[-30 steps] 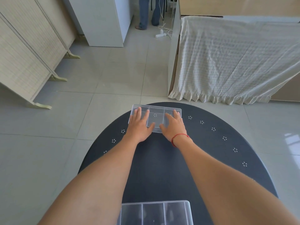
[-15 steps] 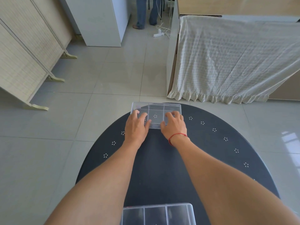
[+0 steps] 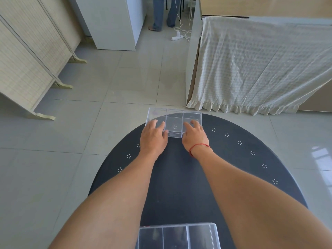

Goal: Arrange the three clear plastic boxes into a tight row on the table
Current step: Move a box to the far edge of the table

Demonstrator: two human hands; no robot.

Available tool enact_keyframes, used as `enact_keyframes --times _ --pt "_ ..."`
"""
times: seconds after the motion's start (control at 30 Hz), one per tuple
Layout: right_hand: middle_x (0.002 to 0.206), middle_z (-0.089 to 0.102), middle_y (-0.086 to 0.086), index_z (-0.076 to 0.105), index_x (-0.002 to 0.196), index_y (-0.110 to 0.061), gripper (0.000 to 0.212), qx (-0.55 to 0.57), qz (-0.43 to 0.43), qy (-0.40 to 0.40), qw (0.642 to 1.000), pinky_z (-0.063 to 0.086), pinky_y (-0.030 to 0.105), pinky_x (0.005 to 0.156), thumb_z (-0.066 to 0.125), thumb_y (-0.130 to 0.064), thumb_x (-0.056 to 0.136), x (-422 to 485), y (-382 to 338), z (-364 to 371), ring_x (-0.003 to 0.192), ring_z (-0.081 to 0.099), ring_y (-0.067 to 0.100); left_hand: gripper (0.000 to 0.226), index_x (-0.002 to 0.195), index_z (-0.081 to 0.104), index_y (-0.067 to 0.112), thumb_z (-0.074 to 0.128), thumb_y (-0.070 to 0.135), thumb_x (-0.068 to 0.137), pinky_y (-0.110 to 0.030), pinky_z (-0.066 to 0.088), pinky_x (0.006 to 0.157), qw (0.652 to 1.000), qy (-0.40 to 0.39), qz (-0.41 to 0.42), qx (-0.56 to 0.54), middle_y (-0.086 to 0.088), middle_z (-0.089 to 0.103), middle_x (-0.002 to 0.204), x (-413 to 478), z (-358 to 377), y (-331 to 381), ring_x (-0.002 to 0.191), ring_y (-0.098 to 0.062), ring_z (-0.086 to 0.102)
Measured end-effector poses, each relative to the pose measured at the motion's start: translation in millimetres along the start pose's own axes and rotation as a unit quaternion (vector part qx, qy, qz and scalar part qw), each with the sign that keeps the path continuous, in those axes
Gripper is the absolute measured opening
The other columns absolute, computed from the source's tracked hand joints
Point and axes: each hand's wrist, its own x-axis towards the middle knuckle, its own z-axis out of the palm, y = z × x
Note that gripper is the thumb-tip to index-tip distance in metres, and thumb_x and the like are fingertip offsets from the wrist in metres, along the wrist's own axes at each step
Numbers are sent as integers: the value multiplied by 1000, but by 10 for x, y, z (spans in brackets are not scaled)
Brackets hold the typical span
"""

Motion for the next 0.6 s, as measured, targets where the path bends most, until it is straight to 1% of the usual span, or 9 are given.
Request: enact_keyframes --times 0.1,0.2,0.3,0.4,0.47,0.53,0.6 --pt "156 28 9 37 146 -16 48 -15 -11 -7 1000 26 36 120 39 -12 98 -19 11 4 147 23 26 44 139 51 17 42 34 100 -37 38 104 1000 -14 8 20 -11 45 144 -6 -35 0 135 -25 41" --pt "159 24 10 34 147 -15 49 -32 -16 -29 999 20 40 123 38 -13 99 -49 15 -1 151 13 28 46 141 48 17 41 36 100 -38 38 104 999 -36 3 28 -11 42 146 -39 -72 10 136 -24 39" --pt "162 17 10 33 147 -13 49 -37 -1 -39 999 20 43 122 37 -17 98 -121 -1 -38 152 10 27 48 143 45 17 42 38 100 -38 38 106 999 -44 3 27 -13 37 151 -111 -138 64 139 -25 36" --pt "164 10 11 29 150 -12 51 -24 24 -48 998 17 44 123 36 -22 100 -248 -4 -133 152 8 27 50 143 44 14 41 39 100 -38 35 110 999 -40 17 28 -13 33 154 -206 -236 170 144 -25 29" --pt "163 14 11 30 149 -11 52 -17 32 -45 998 18 45 122 36 -23 99 -351 12 -226 151 12 27 50 143 45 13 40 38 100 -39 35 111 999 -41 20 27 -12 33 154 -272 -311 272 146 -23 25" --pt "160 23 11 33 147 -10 51 -5 41 -39 998 21 45 121 39 -22 97 -496 72 -349 150 17 27 47 141 46 12 38 34 100 -40 38 109 999 -43 21 21 -11 36 153 -384 -395 428 145 -23 26" --pt "156 30 11 38 144 -10 51 5 53 -36 998 22 45 120 42 -21 94 -611 141 -449 148 20 27 45 141 47 11 36 28 101 -42 37 107 998 -54 12 10 -11 37 153 -492 -457 592 144 -25 27"
